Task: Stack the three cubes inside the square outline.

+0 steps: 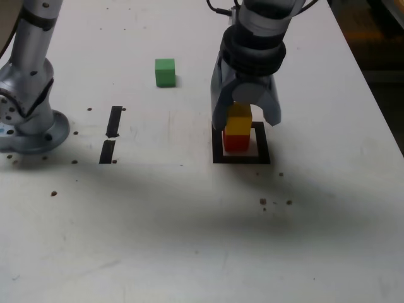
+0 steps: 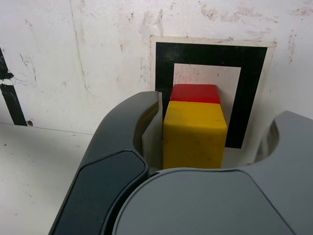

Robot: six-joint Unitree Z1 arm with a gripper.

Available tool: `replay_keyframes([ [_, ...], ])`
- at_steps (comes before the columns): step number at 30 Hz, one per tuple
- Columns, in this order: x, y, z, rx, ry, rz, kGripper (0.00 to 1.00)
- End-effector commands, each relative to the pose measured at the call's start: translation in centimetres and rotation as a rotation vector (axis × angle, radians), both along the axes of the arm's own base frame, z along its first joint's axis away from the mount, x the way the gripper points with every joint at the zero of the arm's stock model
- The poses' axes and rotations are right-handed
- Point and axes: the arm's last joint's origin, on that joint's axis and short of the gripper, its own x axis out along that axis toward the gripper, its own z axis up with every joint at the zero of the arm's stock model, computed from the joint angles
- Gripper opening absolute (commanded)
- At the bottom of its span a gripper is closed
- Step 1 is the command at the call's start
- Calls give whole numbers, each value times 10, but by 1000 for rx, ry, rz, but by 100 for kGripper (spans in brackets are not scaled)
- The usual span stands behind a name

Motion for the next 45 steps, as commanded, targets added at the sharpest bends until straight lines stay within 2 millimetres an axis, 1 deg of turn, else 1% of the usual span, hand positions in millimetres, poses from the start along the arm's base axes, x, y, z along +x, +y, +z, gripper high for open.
replay_keyframes([
  [1,0,-1,0,3,1,-4,96],
  [5,-3,0,3,5,2,-5,99],
  [7,-8,1,9,7,10,-3,100],
  [9,-16,2,18,9,13,0,100],
  [12,-36,8,42,15,-1,5,100],
  [14,-54,18,59,18,-19,8,100],
  [16,-74,33,74,20,-32,15,100],
  [18,-94,53,82,20,-30,31,100],
  [20,-110,74,83,22,-16,59,100],
  [22,-123,96,78,30,5,97,100],
  [24,-134,120,69,40,23,136,100],
  [27,-141,145,57,53,23,165,100],
  [30,-143,162,46,61,15,178,100],
  [33,-143,175,32,62,21,191,99],
  [38,-139,191,0,45,56,209,99],
  [43,-131,198,-23,28,72,199,95],
  [45,-129,198,-28,25,70,193,92],
])
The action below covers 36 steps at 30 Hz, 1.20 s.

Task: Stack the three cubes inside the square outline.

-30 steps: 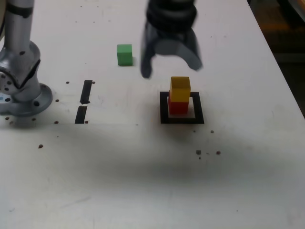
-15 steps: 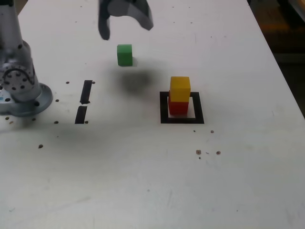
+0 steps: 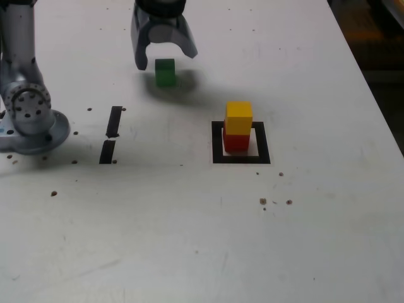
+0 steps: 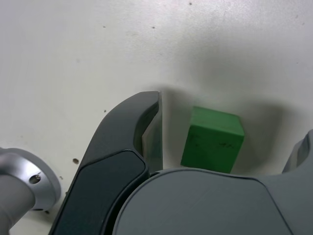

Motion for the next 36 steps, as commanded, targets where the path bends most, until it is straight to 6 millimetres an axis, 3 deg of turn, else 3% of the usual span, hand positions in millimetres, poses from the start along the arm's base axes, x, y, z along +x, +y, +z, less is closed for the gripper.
replay_keyframes([
  [1,2,1,-5,-5,4,-5,90],
  [5,4,2,-11,-15,19,-13,78],
  [14,11,2,-18,-62,-50,-48,34],
  [22,13,-1,-17,-115,-101,-90,12],
  [27,6,-14,22,-89,-126,-100,8],
  [31,8,-38,77,-67,-91,-115,7],
  [36,29,-83,142,-53,-117,-187,7],
])
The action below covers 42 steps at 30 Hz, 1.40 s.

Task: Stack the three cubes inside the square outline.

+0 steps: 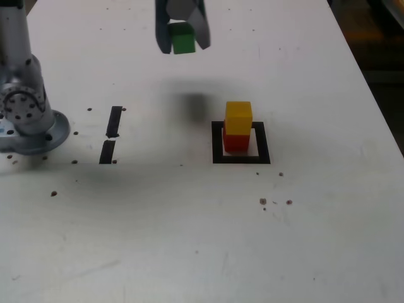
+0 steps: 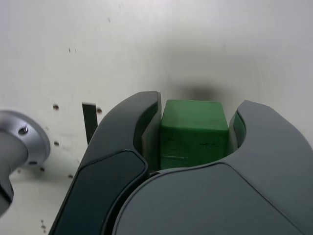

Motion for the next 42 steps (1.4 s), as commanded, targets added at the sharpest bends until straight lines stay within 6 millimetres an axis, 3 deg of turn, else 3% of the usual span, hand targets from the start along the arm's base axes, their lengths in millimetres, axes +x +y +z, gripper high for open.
replay_keyframes([
  [1,3,-25,59,-22,11,-52,7],
  [7,30,-75,72,-53,-63,-122,5],
  [12,53,-109,63,-56,-48,-167,5],
  [17,77,-130,45,-57,-16,-184,5],
  [21,94,-137,26,-62,31,-179,5],
  [26,99,-137,9,-63,86,-156,5],
  [42,103,-135,-8,-54,134,-138,5],
])
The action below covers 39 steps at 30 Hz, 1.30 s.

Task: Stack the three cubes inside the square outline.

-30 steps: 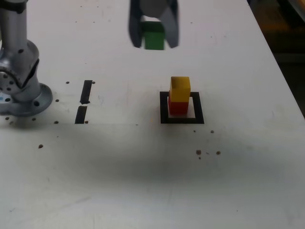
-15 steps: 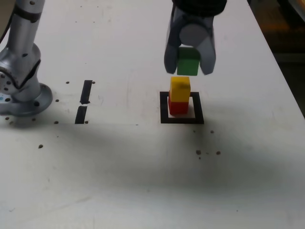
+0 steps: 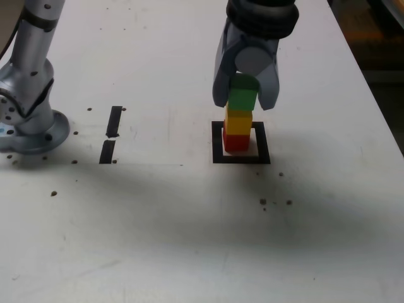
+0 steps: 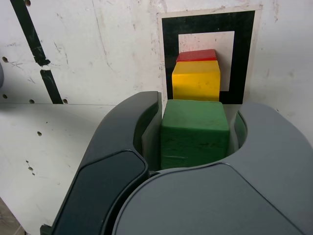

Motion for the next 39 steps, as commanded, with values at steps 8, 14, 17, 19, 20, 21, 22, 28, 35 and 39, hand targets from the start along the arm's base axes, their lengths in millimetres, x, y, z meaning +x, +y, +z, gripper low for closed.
replay_keyframes([
  [8,-1,6,-6,16,24,12,6],
  [14,0,7,-10,17,31,16,7],
  [17,1,7,-12,16,33,17,8],
  [19,1,7,-13,16,33,17,9],
  [20,1,7,-13,16,32,17,10],
  [21,1,7,-13,16,32,17,11],
  [22,1,7,-13,16,31,18,13],
  [28,1,8,-16,18,37,20,31],
  [35,1,9,-20,15,56,26,51],
  [39,1,10,-21,10,60,28,63],
])
